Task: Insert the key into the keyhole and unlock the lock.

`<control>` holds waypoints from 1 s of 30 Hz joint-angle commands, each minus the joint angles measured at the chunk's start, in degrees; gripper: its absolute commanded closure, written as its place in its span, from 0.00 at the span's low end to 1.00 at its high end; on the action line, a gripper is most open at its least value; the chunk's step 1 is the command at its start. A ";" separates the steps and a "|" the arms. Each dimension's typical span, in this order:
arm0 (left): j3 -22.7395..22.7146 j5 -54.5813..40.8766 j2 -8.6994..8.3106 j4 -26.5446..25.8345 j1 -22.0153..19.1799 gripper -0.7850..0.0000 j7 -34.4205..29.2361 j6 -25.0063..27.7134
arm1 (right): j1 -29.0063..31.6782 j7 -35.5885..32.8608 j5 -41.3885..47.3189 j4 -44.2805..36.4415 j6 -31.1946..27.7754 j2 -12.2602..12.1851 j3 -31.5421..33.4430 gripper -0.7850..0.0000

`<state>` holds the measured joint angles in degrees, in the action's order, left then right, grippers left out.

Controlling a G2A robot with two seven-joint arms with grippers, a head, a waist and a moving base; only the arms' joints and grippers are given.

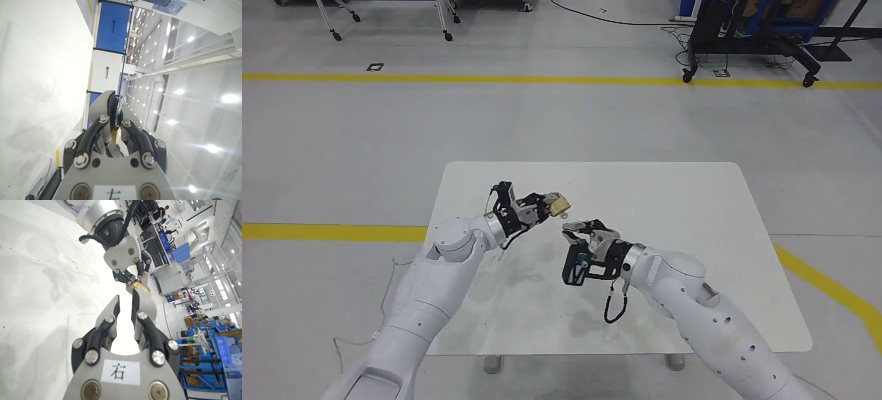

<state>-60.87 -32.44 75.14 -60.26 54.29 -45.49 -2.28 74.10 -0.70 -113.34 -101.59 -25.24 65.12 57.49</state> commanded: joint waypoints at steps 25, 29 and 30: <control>0.33 1.94 0.06 -0.27 0.16 1.00 -1.23 -0.79 | -1.60 -7.89 -3.55 0.60 2.69 1.51 -3.04 1.00; 0.35 2.32 0.05 -0.40 0.21 1.00 -1.51 -0.52 | -1.87 -7.91 -1.42 1.34 2.72 1.80 -2.86 1.00; 0.36 2.34 0.05 -0.47 0.25 1.00 -1.67 -0.41 | -1.93 -8.09 -0.68 1.63 2.77 1.87 -2.67 1.00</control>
<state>-60.52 -30.13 75.18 -60.67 54.50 -47.02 -2.78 72.23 -8.67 -114.62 -100.18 -22.51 66.95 54.66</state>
